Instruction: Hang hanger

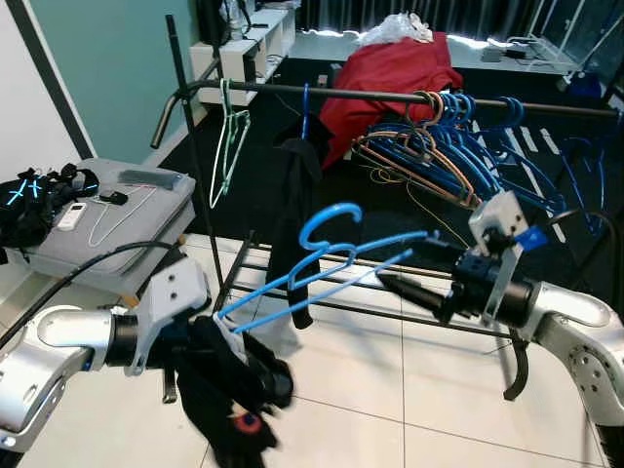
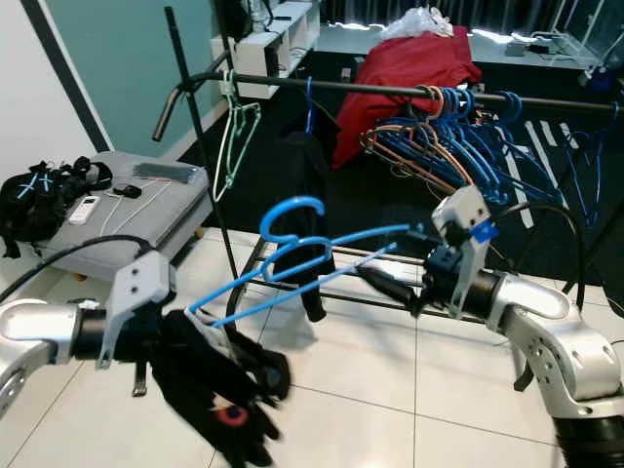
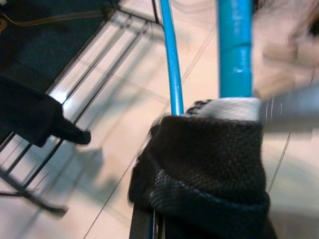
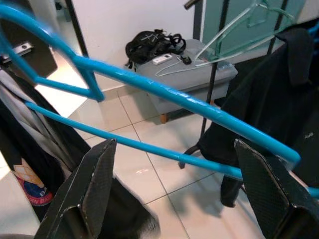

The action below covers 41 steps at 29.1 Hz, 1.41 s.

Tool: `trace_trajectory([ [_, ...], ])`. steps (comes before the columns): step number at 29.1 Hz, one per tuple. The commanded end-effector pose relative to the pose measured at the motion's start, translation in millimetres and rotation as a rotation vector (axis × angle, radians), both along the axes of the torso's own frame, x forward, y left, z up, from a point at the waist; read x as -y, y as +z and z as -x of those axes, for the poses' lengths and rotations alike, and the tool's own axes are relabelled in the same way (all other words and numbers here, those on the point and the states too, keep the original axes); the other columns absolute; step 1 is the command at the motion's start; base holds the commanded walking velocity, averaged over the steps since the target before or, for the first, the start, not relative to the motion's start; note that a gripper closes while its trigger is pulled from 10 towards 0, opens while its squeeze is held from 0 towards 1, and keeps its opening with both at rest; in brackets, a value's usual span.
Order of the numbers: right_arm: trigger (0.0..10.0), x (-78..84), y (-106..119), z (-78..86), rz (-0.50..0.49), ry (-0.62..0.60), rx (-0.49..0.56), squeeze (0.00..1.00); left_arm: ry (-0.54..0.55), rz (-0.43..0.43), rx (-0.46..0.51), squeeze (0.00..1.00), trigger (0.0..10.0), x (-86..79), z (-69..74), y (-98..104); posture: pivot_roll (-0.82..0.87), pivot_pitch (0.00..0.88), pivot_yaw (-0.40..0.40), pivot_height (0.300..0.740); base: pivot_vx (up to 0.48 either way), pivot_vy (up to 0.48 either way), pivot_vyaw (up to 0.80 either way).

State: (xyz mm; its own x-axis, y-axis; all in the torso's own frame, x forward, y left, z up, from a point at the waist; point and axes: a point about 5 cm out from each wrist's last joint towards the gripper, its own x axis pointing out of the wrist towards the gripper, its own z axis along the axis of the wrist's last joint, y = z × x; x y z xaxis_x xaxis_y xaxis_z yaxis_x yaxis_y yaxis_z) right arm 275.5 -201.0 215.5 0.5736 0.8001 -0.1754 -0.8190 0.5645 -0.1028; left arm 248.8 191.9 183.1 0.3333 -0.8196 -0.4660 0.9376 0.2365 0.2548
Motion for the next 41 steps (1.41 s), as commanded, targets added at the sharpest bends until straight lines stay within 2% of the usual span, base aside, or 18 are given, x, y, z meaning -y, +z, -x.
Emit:
trace_trajectory([
  [1,10.0,-8.8,-8.9,7.4,0.092,0.109,-0.025,0.0,-0.075,-0.116,0.014,0.0,10.0,2.5,4.0,-4.0,-0.04,0.031,0.003,0.735,0.0,0.0,0.0],
  [2,10.0,-8.8,-8.9,7.4,0.092,0.109,-0.025,0.0,-0.075,-0.116,0.014,0.0,10.0,2.5,4.0,-4.0,-0.04,0.031,0.003,0.735,0.0,0.0,0.0],
  [3,10.0,-16.7,-13.6,16.8,0.122,0.206,-0.083,0.0,-0.111,-0.166,0.026,0.0,10.0,6.0,2.8,-5.4,-0.04,0.031,0.003,0.735,0.0,0.0,0.0],
  [5,10.0,-16.7,-13.6,16.8,0.122,0.206,-0.083,0.0,-0.111,-0.166,0.026,0.0,10.0,6.0,2.8,-5.4,-0.04,0.031,0.003,0.735,0.0,0.0,0.0],
  [10,10.0,-24.0,-19.4,38.5,0.196,0.36,-0.187,0.0,-0.174,-0.222,0.086,0.0,10.0,17.2,-5.0,3.3,-0.05,0.038,0.01,0.735,0.0,0.0,0.0],
  [18,10.0,-27.2,-10.5,35.0,0.184,0.35,-0.103,0.0,-0.251,-0.241,0.133,0.0,10.0,35.7,-4.1,9.1,-0.06,0.043,0.015,0.735,0.0,0.0,0.0],
  [24,10.0,-31.7,-3.4,33.2,0.152,0.365,-0.061,0.0,-0.272,-0.254,0.141,0.0,10.0,39.0,-4.9,10.1,-0.06,0.042,0.017,0.735,0.0,0.0,0.0],
  [26,10.0,-32.3,4.9,33.3,0.096,0.372,-0.046,0.0,-0.268,-0.263,0.143,0.0,10.0,37.2,-6.9,10.2,-0.06,0.044,0.02,0.735,0.0,0.0,0.0],
  [27,10.0,-32.1,16.8,35.1,0.008,0.39,-0.034,0.0,-0.252,-0.269,0.141,0.0,10.0,33.5,-9.5,10.5,-0.06,0.045,0.021,0.735,0.0,0.0,0.0],
  [28,10.0,-32.1,16.8,35.1,0.008,0.39,-0.034,0.0,-0.252,-0.269,0.141,0.0,10.0,33.5,-9.5,10.5,-0.06,0.045,0.021,0.735,0.0,0.0,0.0],
  [29,10.0,-30.5,30.7,40.2,-0.096,0.43,-0.023,0.0,-0.22,-0.276,0.138,0.0,10.0,26.6,-13.8,11.0,-0.06,0.047,0.024,0.735,0.0,0.0,0.0],
  [32,10.0,-30.5,30.7,40.2,-0.096,0.43,-0.023,0.0,-0.22,-0.276,0.138,0.0,10.0,26.6,-13.8,11.0,-0.06,0.047,0.024,0.735,0.0,0.0,0.0],
  [33,10.0,-27.2,42.5,45.6,-0.181,0.47,-0.01,0.0,-0.175,-0.271,0.134,0.0,10.0,18.9,-18.8,12.1,-0.06,0.048,0.025,0.735,0.0,0.0,0.0],
  [36,10.0,-27.2,42.5,45.6,-0.181,0.47,-0.01,0.0,-0.175,-0.271,0.134,0.0,10.0,18.9,-18.8,12.1,-0.06,0.048,0.025,0.735,0.0,0.0,0.0],
  [37,10.0,-21.7,48.0,41.5,-0.229,0.419,0.031,0.0,-0.101,-0.217,0.119,0.0,10.0,11.6,-24.4,13.2,-0.06,0.049,0.029,0.735,0.0,0.0,0.0],
  [38,10.0,-21.7,48.0,41.5,-0.229,0.419,0.031,0.0,-0.101,-0.217,0.119,0.0,10.0,11.6,-24.4,13.2,-0.06,0.049,0.029,0.735,0.0,0.0,0.0],
  [40,10.0,-10.8,40.7,14.1,-0.25,0.142,0.079,0.0,0.155,-0.154,0.094,0.0,10.0,-10.7,-40.1,0.6,-0.06,0.05,0.031,0.735,0.0,0.0,0.0],
  [41,10.0,-10.8,40.7,14.1,-0.25,0.142,0.079,0.0,0.155,-0.154,0.094,0.0,10.0,-10.7,-40.1,0.6,-0.06,0.05,0.031,0.735,0.0,0.0,0.0],
])
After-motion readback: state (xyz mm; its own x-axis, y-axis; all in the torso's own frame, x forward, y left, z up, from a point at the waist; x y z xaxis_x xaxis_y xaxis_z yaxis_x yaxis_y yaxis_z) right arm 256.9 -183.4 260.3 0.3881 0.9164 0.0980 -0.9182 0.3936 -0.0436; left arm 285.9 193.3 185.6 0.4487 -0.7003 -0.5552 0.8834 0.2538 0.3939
